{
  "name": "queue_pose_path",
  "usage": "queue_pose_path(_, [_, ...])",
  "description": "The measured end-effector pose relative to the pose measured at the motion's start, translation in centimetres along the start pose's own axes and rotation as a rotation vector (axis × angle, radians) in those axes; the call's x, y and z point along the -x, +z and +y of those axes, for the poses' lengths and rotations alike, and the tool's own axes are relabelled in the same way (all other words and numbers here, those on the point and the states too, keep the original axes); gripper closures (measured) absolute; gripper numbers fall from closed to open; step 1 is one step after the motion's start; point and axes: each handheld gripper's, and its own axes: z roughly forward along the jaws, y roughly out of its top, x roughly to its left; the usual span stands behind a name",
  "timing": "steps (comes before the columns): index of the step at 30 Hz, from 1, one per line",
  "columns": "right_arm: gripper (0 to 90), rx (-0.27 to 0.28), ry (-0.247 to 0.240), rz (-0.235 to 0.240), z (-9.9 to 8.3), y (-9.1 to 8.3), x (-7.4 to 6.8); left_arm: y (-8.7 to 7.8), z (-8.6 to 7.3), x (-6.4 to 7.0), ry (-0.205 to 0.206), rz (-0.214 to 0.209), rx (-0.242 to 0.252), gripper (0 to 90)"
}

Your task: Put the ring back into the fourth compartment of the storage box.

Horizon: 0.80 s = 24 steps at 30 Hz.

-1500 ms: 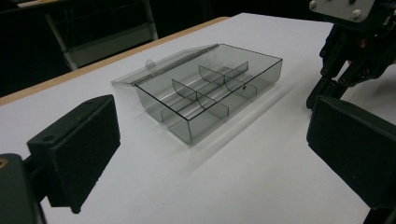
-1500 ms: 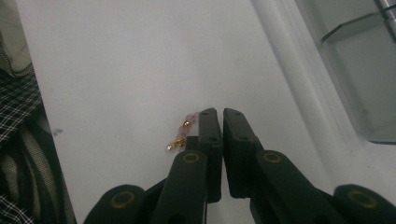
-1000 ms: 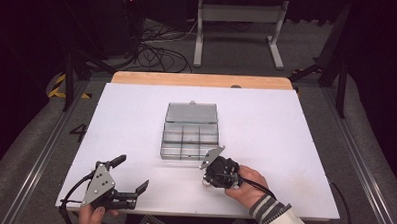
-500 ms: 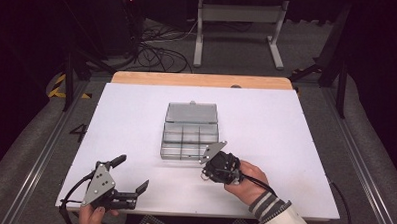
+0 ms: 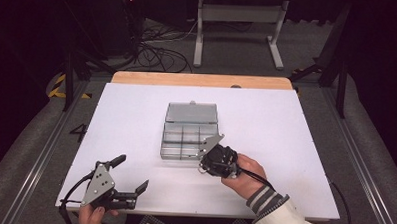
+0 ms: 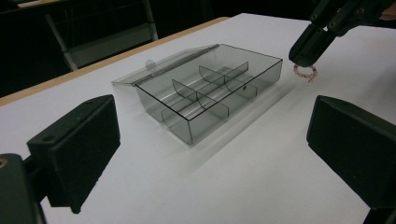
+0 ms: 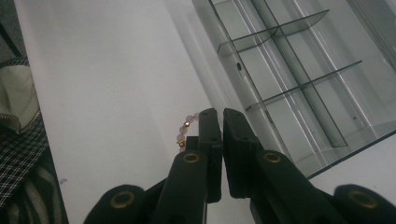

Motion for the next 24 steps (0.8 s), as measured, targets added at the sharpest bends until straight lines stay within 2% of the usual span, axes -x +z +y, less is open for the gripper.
queue_pose_path(24, [86.8,0.03,0.001,-0.036,2.5,-0.2,0.9,-0.1,0.0,-0.1,0.006,0.001,0.0,3.1])
